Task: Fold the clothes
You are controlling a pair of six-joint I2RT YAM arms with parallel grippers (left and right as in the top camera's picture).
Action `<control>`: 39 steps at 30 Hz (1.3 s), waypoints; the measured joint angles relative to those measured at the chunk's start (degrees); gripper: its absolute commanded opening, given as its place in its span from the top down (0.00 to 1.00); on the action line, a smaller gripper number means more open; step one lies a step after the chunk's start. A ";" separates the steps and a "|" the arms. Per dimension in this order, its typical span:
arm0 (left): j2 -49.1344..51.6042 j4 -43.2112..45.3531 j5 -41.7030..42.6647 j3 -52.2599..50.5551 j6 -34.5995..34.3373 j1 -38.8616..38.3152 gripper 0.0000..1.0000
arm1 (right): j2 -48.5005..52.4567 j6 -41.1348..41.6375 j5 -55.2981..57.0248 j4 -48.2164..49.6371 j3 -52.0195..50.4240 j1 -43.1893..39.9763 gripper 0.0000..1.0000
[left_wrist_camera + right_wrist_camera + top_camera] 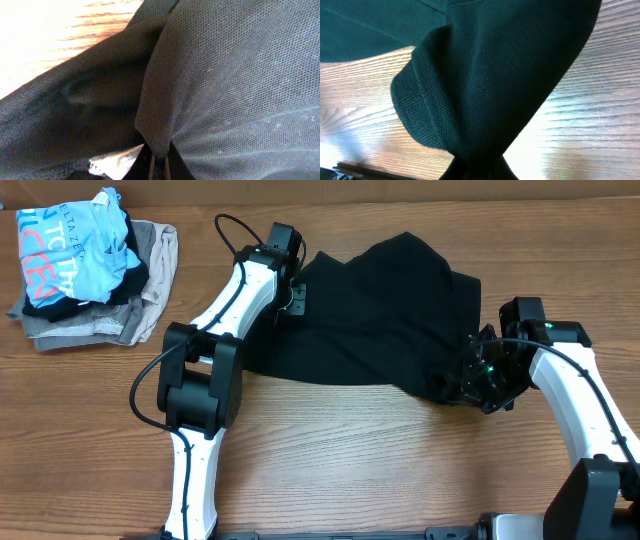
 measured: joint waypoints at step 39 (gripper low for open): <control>-4.02 -36.33 -3.82 40.30 1.40 5.27 0.96 | -0.02 -0.02 1.75 -7.39 29.35 -4.52 0.96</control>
